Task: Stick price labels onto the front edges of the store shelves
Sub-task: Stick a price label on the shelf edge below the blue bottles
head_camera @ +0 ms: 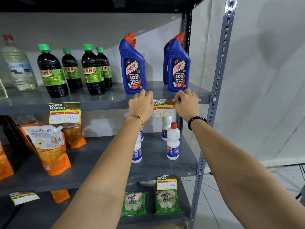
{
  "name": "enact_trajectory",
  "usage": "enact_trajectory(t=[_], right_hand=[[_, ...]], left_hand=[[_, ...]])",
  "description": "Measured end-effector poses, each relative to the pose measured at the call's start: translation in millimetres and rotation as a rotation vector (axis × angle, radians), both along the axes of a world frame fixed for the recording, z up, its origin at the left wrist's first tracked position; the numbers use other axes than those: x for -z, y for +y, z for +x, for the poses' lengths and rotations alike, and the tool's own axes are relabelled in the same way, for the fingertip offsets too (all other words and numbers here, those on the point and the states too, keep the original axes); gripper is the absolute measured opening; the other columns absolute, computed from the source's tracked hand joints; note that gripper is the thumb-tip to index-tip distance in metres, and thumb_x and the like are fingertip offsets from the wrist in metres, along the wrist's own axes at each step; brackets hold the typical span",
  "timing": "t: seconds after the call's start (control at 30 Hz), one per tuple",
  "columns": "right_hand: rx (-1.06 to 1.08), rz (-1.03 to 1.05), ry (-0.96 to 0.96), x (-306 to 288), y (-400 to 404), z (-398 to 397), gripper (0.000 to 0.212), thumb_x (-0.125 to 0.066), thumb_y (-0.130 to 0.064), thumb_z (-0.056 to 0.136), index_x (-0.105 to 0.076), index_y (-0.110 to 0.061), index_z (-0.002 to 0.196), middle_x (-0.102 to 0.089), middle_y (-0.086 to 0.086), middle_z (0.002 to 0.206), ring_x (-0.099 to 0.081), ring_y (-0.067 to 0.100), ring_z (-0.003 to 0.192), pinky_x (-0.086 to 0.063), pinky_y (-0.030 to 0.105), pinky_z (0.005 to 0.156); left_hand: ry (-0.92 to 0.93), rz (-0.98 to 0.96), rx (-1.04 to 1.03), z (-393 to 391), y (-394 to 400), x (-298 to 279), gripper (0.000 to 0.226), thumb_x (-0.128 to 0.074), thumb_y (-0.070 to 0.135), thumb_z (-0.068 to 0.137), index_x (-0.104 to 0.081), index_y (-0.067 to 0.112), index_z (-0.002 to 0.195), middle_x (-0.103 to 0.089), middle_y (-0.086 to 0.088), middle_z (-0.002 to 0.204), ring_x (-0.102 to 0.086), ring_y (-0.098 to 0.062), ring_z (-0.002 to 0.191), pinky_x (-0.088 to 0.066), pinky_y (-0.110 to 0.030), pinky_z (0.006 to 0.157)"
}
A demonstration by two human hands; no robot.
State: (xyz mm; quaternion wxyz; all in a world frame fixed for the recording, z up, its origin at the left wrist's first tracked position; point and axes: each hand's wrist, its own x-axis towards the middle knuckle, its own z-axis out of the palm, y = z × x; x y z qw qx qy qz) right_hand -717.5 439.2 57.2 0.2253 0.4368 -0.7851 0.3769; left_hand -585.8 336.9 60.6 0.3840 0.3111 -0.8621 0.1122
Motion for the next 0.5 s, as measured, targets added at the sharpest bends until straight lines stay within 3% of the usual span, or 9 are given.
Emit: enact_trajectory(t=[0.5], right_hand=[[0.067, -0.024, -0.045, 1.9, -7.4, 6.8, 0.021, -0.052, -0.021, 0.092, -0.055, -0.002, 0.100, -0.059, 0.017, 0.112, -0.052, 0.034, 0.108, -0.039, 0.046, 0.103]], left_hand=[[0.005, 0.111, -0.079, -9.5, 6.7, -8.8, 0.032, -0.049, 0.027, 0.094, -0.047, 0.006, 0.117, -0.059, -0.016, 0.119, -0.057, -0.029, 0.109, -0.053, -0.039, 0.076]])
